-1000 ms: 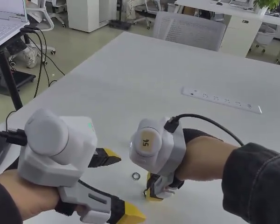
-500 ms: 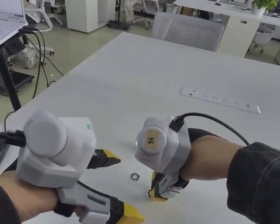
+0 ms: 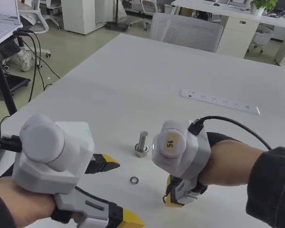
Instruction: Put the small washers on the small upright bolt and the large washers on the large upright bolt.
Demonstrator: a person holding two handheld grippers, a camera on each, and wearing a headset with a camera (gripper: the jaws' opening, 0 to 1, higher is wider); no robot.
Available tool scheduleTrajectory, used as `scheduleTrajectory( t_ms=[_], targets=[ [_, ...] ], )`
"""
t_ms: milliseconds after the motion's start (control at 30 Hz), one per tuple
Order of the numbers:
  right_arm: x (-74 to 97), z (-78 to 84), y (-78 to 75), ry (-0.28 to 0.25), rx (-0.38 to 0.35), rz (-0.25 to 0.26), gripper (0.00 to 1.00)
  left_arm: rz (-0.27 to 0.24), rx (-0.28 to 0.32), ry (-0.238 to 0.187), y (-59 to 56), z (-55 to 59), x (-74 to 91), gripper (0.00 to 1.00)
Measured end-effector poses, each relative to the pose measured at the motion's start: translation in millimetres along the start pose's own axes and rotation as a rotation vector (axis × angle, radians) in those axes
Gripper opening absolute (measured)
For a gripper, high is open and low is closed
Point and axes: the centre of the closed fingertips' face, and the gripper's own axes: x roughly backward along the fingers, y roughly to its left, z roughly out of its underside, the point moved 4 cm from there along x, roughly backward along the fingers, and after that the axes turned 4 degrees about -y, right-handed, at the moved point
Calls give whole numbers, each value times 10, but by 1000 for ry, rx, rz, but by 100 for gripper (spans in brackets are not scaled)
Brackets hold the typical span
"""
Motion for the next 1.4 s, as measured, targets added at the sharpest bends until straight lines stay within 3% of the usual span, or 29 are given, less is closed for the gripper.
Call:
scheduleTrajectory(
  t_ms=[367, 967, 1400],
  targets=[
    [128, 277, 57, 6, -47, 15, 14, 5, -2, 5, -7, 5, -7, 74],
    [324, 750, -12, 7, -170, 58, 14, 7, -2, 15, -11, 28, -17, 74],
    [561, 802, -163, 7, -187, 97, 14, 7, -2, 13, -18, 14, -18, 74]
  ],
)
